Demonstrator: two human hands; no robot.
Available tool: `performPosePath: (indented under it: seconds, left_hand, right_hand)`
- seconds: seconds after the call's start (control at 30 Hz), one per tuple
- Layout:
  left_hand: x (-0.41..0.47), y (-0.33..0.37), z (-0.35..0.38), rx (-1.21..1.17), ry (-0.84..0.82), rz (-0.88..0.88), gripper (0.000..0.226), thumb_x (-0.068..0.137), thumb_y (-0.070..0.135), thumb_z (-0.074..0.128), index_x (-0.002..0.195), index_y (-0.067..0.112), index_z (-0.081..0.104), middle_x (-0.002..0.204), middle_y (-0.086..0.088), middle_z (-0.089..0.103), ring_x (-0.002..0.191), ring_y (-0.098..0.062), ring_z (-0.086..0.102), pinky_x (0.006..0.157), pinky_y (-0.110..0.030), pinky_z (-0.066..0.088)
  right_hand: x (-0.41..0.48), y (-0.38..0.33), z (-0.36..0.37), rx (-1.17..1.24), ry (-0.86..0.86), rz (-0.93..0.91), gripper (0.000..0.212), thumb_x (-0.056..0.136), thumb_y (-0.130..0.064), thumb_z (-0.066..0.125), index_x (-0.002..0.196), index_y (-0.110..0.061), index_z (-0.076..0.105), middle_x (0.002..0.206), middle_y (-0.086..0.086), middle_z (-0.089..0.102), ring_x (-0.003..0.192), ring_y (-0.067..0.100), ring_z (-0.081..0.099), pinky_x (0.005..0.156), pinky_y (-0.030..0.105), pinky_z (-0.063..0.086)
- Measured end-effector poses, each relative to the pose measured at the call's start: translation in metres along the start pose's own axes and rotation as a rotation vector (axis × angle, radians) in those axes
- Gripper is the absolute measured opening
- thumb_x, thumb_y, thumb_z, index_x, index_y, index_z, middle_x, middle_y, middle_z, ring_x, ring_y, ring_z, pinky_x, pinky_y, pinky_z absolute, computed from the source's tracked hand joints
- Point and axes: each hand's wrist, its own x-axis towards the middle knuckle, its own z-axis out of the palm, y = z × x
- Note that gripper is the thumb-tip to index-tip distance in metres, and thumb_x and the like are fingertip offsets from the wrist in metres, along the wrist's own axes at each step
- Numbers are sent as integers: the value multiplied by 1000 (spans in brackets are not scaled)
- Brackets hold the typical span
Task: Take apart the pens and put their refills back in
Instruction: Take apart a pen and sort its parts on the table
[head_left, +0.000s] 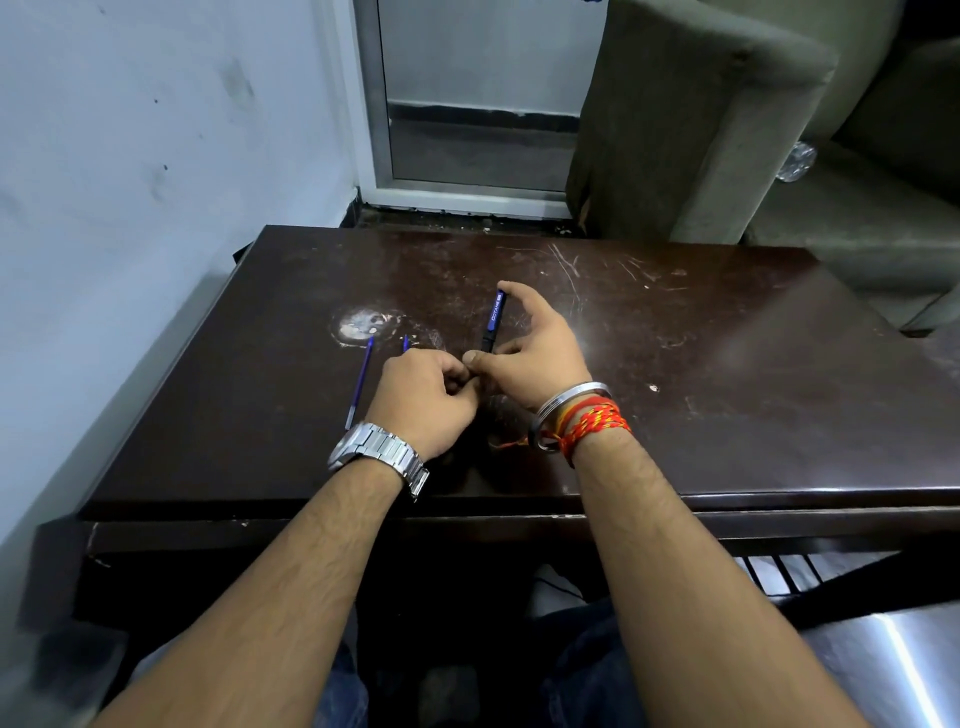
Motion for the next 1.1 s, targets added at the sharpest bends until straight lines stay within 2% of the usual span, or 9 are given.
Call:
performPosePath:
  seconds: [0.2, 0.33, 0.4, 0.47, 0.53, 0.67, 0.8, 0.93, 1.1]
  left_hand:
    - [-4, -1, 4, 9, -15, 27, 17, 77, 27, 74, 61, 25, 67, 54, 12, 62, 63, 6, 60, 44, -4, 37]
    - [1, -5, 2, -2, -2, -8, 9, 76, 25, 75, 68, 21, 73, 57, 12, 65, 61, 7, 61, 46, -2, 37]
    - [1, -5, 4, 3, 8, -11, 8, 74, 26, 76, 68, 22, 73, 56, 14, 64, 57, 9, 60, 47, -1, 38]
    - [0, -4, 8, -20, 9, -12, 12, 72, 29, 79, 65, 25, 71, 54, 15, 62, 56, 10, 60, 48, -1, 39]
    - [-2, -2, 11, -68, 2, -20, 16, 69, 37, 82, 67, 25, 70, 53, 15, 63, 57, 12, 60, 48, -1, 39]
    - [0, -6, 12, -69, -6, -40, 26, 64, 46, 84, 74, 26, 69, 58, 14, 65, 61, 15, 59, 52, 0, 40]
    - [1, -6, 14, -37, -31, -18, 21, 69, 40, 83, 77, 28, 68, 59, 17, 64, 61, 15, 59, 53, 0, 42]
    - [1, -6, 14, -29, -30, -2, 19, 69, 41, 82, 75, 30, 67, 58, 17, 64, 59, 13, 59, 52, -1, 41]
    - [1, -7, 12, -41, -19, -6, 20, 69, 39, 82, 66, 32, 63, 55, 15, 64, 56, 9, 60, 50, -3, 42]
  right_hand:
    - [1, -4, -2, 12, -4, 37, 78, 66, -10, 85, 133, -30, 51, 95, 13, 72, 63, 19, 68, 77, 44, 61]
    - [-1, 1, 7, -27, 31, 165, 83, 68, -25, 86, 139, -23, 43, 103, 11, 70, 95, 25, 67, 89, 37, 55]
    - [-3, 5, 8, -68, 68, 238, 66, 67, -31, 87, 121, -18, 52, 102, 4, 65, 95, 20, 64, 78, 27, 50]
    - [-2, 8, 5, -72, 74, 264, 34, 67, -28, 88, 82, -19, 58, 83, -3, 65, 82, 17, 64, 67, 25, 50]
    - [0, 12, 1, -79, 56, 271, 28, 70, -24, 86, 66, -21, 58, 79, -1, 69, 80, 18, 68, 69, 28, 56]
    - [2, 18, -7, -235, 127, 237, 8, 76, -22, 77, 80, -16, 73, 95, 6, 72, 93, 18, 64, 73, 22, 46]
    - [4, 18, -7, -357, 174, 218, 10, 76, -24, 76, 81, -16, 76, 91, 8, 72, 71, 13, 57, 69, 20, 43]
    - [7, 15, -1, -504, 183, 237, 19, 79, -24, 73, 95, -14, 75, 98, 13, 68, 87, 32, 66, 69, 30, 49]
    - [10, 17, 0, -490, 192, 257, 22, 85, -19, 66, 105, -12, 73, 104, 17, 65, 90, 37, 66, 70, 31, 47]
